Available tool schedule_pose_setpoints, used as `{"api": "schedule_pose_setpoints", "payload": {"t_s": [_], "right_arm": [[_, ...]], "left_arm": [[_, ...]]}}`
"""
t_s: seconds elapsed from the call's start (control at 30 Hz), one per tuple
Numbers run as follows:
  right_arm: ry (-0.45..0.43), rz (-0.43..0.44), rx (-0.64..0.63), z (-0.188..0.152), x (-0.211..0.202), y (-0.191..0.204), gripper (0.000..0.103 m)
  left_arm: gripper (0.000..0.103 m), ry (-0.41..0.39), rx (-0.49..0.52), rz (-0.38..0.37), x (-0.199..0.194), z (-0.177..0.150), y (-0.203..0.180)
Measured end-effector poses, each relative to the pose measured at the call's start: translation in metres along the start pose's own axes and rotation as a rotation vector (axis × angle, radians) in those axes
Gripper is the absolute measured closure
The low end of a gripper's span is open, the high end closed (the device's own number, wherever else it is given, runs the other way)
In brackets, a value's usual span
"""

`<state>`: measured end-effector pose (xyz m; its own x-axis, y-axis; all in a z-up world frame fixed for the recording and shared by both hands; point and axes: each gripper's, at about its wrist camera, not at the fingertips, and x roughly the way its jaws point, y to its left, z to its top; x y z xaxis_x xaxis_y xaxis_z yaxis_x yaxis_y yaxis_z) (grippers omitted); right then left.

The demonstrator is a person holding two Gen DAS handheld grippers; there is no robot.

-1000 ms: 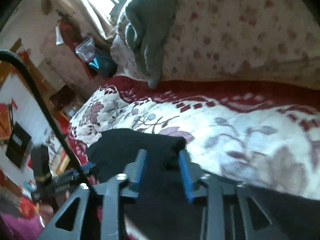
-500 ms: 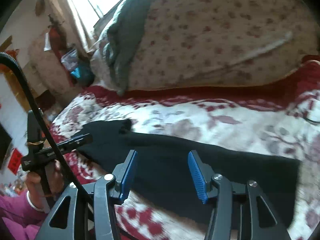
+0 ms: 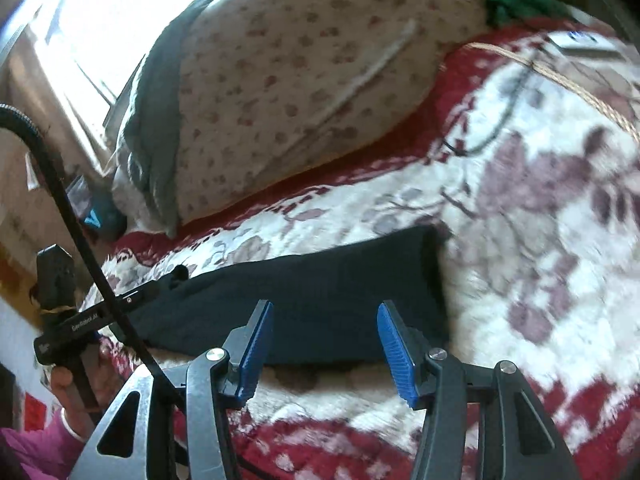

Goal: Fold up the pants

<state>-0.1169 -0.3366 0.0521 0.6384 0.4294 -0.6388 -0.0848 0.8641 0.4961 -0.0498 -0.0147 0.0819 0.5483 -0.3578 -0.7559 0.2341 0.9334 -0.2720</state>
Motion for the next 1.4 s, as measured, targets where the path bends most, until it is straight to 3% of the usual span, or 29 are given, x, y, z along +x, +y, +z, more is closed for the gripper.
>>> {"api": "schedule_pose_setpoints", "payload": {"t_s": [0.23, 0.37, 0.6, 0.77, 0.87, 1.07, 1.33, 1.4], "right_arm": [[0.081, -0.057, 0.094, -0.009, 0.008, -0.025, 0.045], [0.067, -0.07, 0.156, -0.01, 0.01, -0.037, 0.045], [0.086, -0.111, 0.168, -0.005, 0.031, -0.047, 0.044], [0.076, -0.059, 0.188, -0.003, 0.038, -0.053, 0.044], [0.07, -0.035, 0.164, -0.006, 0.037, -0.052, 0.043], [0.078, 0.008, 0.14, -0.008, 0.036, -0.05, 0.039], [0.065, 0.012, 0.125, -0.009, 0.04, -0.05, 0.039], [0.06, 0.008, 0.125, -0.009, 0.04, -0.051, 0.044]], "left_arm": [[0.042, 0.08, 0.106, -0.123, 0.038, 0.019, -0.036], [0.042, 0.128, 0.196, -0.185, 0.062, 0.026, -0.059], [0.042, 0.202, 0.347, -0.233, 0.106, 0.037, -0.097], [0.042, 0.242, 0.448, -0.277, 0.132, 0.047, -0.116], [0.042, 0.304, 0.509, -0.319, 0.144, 0.045, -0.129], [0.042, 0.422, 0.6, -0.333, 0.168, 0.034, -0.15], [0.039, 0.423, 0.633, -0.381, 0.177, 0.035, -0.153], [0.047, 0.406, 0.654, -0.396, 0.176, 0.032, -0.154]]}}
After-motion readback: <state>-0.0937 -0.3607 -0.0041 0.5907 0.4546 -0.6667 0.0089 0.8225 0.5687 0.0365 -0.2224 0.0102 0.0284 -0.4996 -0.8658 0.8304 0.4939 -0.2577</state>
